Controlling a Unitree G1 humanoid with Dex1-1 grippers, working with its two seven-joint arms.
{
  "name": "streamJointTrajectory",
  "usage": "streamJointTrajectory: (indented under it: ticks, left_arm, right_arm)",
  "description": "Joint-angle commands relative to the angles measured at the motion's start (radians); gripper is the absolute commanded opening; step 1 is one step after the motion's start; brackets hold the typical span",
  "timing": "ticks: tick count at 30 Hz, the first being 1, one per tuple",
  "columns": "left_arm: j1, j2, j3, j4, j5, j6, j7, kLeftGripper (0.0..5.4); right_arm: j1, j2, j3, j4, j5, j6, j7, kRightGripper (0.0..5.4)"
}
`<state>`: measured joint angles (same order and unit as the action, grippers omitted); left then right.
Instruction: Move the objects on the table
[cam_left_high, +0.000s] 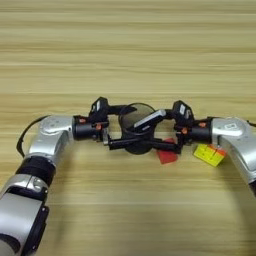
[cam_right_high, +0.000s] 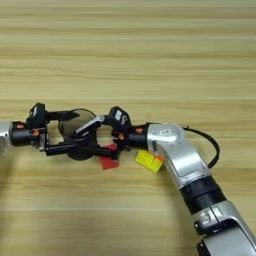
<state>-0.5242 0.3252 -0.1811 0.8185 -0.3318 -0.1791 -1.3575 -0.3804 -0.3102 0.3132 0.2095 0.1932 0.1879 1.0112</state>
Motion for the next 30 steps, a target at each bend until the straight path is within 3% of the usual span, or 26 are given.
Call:
streamJointTrajectory:
  ticks: [1, 5, 21, 30]
  left_arm:
    - [0.019, -0.017, -0.018, 0.008, 0.058, 0.012, 0.001, 5.40]
    - [0.019, -0.020, -0.012, 0.007, 0.066, 0.014, 0.000, 5.40]
    - [0.024, -0.024, 0.015, -0.007, 0.066, 0.027, -0.022, 5.40]
    - [0.073, 0.011, 0.036, -0.098, 0.043, 0.061, -0.074, 5.40]
  right_arm:
    - [-0.021, 0.031, 0.003, -0.027, 0.017, -0.003, 0.008, 5.00]
    - [-0.020, 0.033, 0.001, -0.030, 0.016, -0.003, 0.007, 5.38]
    - [-0.020, 0.032, -0.010, -0.032, 0.017, -0.006, 0.007, 5.38]
    - [-0.010, 0.013, -0.033, -0.053, 0.028, -0.005, 0.021, 5.38]
